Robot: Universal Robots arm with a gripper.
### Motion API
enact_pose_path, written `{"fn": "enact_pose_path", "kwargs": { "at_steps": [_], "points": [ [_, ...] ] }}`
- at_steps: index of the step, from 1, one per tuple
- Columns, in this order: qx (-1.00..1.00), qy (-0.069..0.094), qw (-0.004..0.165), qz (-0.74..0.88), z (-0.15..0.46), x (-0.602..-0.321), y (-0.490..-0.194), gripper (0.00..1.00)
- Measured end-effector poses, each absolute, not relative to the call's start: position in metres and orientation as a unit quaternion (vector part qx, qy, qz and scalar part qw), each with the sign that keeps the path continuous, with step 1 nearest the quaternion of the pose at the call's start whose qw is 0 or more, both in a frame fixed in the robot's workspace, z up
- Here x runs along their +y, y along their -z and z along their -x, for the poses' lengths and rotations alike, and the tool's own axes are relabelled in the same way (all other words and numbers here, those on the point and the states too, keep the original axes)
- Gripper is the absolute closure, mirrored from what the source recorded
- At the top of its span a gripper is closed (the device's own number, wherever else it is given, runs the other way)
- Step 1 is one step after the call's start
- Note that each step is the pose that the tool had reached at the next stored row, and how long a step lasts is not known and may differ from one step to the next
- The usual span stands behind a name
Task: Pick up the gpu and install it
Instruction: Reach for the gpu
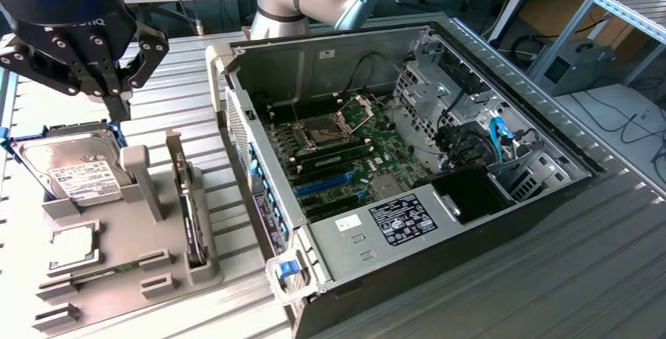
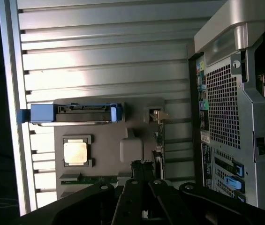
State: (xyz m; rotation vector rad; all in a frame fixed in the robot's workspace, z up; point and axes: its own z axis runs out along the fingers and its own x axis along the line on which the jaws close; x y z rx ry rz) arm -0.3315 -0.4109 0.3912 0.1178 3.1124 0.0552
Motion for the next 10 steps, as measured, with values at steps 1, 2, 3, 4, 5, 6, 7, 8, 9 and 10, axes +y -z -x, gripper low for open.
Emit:
{"fn": "enact_pose_path", "kwargs": {
  "at_steps": [1, 2, 3, 4, 5, 6, 7, 8, 9, 10],
  "points": [
    [0.999, -0.018, 0.013, -0.038, 0.3315, -0.4118, -0.3912, 0.89],
    [0.999, -0.018, 0.013, -0.038, 0.3315, -0.4126, -0.3913, 0.89],
    [0.999, -0.018, 0.013, -0.038, 0.3315, -0.4134, -0.3912, 0.89],
    [0.999, -0.018, 0.013, -0.038, 0.3315, -0.4143, -0.3913, 0.89],
    [0.999, -0.018, 0.013, -0.038, 0.3315, -0.4151, -0.3912, 0.89],
    [0.999, -0.018, 0.013, -0.038, 0.3315, -0.4159, -0.3912, 0.89],
    [0.999, -0.018, 0.013, -0.038, 0.3315, -0.4167, -0.3912, 0.89],
    [0.999, -0.018, 0.013, -0.038, 0.3316, -0.4174, -0.3912, 0.89],
    [0.999, -0.018, 0.013, -0.038, 0.3315, -0.4181, -0.3912, 0.89],
    [0.999, -0.018, 0.013, -0.038, 0.3315, -0.4187, -0.3912, 0.89]
  ]
}}
